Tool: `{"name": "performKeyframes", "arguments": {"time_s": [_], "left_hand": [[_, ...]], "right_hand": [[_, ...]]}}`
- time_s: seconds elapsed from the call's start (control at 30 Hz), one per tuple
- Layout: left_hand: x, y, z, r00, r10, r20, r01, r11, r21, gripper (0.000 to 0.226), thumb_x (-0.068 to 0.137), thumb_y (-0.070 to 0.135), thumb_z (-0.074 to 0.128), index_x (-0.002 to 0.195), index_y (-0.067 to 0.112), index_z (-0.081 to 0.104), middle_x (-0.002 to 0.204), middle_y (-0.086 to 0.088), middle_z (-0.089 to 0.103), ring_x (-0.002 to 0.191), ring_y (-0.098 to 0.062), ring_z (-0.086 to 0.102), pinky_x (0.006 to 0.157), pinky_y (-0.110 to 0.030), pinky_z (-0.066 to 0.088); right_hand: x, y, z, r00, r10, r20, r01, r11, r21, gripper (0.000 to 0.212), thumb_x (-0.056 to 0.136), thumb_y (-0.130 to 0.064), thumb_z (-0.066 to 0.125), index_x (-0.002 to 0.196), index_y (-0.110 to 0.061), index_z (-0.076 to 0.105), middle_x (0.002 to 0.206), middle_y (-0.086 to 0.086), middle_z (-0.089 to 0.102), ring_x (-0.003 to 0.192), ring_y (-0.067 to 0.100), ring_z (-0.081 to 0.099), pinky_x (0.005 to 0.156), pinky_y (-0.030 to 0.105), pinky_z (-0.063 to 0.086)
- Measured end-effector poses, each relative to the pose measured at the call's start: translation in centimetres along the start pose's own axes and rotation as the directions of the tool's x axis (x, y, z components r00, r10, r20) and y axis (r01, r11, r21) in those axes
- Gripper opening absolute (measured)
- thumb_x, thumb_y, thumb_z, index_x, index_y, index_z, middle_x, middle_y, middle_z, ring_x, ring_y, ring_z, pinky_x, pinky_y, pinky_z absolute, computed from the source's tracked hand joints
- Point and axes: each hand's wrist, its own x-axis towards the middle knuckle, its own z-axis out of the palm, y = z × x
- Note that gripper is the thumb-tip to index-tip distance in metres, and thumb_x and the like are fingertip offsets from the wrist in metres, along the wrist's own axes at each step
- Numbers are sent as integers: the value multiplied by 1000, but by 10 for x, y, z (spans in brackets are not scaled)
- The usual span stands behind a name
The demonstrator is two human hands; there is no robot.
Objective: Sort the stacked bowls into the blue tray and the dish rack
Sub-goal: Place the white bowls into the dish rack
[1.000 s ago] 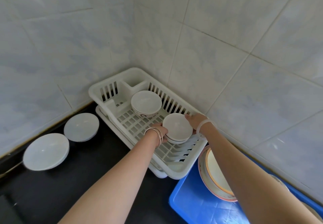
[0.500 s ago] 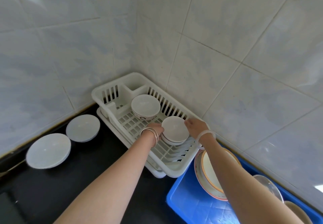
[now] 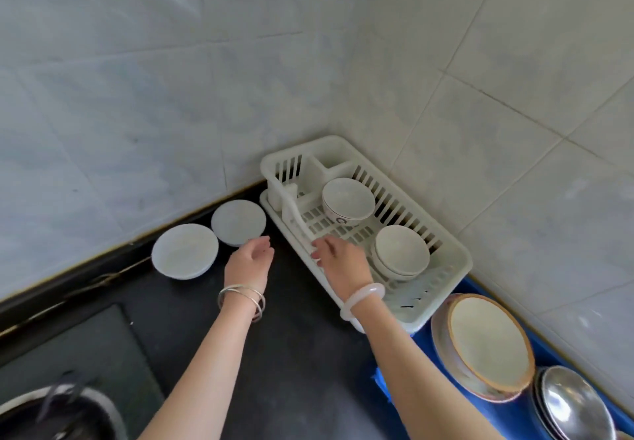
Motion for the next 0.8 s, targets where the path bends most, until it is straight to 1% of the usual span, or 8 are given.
{"name": "performKeyframes", "arguments": {"time_s": [0.13, 0.23, 0.3, 0.4, 0.47, 0.6, 0.73, 0.8], "left_hand": [[10, -36, -41, 947, -39, -319, 69, 994, 83, 35, 90, 13, 53, 125, 13, 56, 132, -10, 56, 124, -25, 51, 103, -35, 38], [19, -55, -58, 893, -31, -449, 95, 988, 120, 44, 89, 8, 54, 132, 11, 49, 142, -11, 46, 133, -27, 40, 110, -37, 31], [30, -67, -69, 865, -44, -500, 113, 988, 108, 53, 88, 7, 56, 138, 11, 41, 146, -12, 40, 137, -28, 35, 113, -39, 28], [45, -80, -79, 862, -148, -485, 169, 986, 1, 69, 87, 6, 57, 146, 18, 24, 148, -10, 39, 134, -30, 39, 113, -42, 28], [51, -86, -82, 863, -217, -456, 185, 976, -113, 72, 88, 2, 53, 147, 21, 18, 146, -8, 42, 129, -29, 47, 111, -41, 30], [58, -94, -90, 859, -262, -440, 181, 959, -219, 55, 88, -1, 48, 139, 16, 40, 137, -8, 53, 124, -27, 51, 101, -29, 34], [63, -97, -93, 865, -326, -381, 175, 908, -380, 51, 88, -2, 47, 136, 15, 43, 137, -10, 52, 128, -29, 47, 109, -43, 37], [64, -96, -95, 867, -360, -343, 169, 863, -477, 49, 90, -2, 45, 136, 15, 43, 137, -11, 51, 127, -29, 47, 106, -44, 41]], "right_hand": [[20, -14, 65, 979, 129, 155, -137, 990, 37, 28, 96, -31, 39, 107, -18, 62, 100, 4, 70, 90, 24, 66, 84, 40, 54], [45, -14, 90, 959, 203, 196, -201, 979, -31, 37, 95, -35, 39, 122, -15, 57, 111, 8, 66, 95, 24, 63, 89, 40, 52], [65, -16, 105, 944, 245, 223, -240, 970, -50, 47, 95, -39, 39, 135, -15, 47, 126, 10, 60, 107, 26, 60, 97, 41, 48], [93, -16, 125, 926, 289, 244, -293, 956, -18, 56, 95, -41, 39, 142, -12, 33, 137, 13, 52, 114, 26, 55, 98, 36, 43], [108, -17, 134, 919, 316, 235, -326, 945, 4, 52, 96, -37, 39, 139, -8, 37, 132, 16, 55, 115, 31, 57, 100, 42, 45], [119, -22, 144, 881, 407, 242, -466, 838, 284, 35, 94, -19, 44, 125, -2, 44, 108, 21, 65, 99, 39, 65, 85, 47, 55], [121, -30, 144, 844, 461, 273, -528, 629, 571, 40, 91, -1, 41, 131, -3, 40, 123, 25, 53, 106, 42, 59, 72, 38, 55], [118, -35, 140, 857, 462, 230, -498, 625, 600, 40, 90, 2, 41, 130, -3, 43, 129, 22, 50, 109, 42, 58, 74, 37, 56]]}}
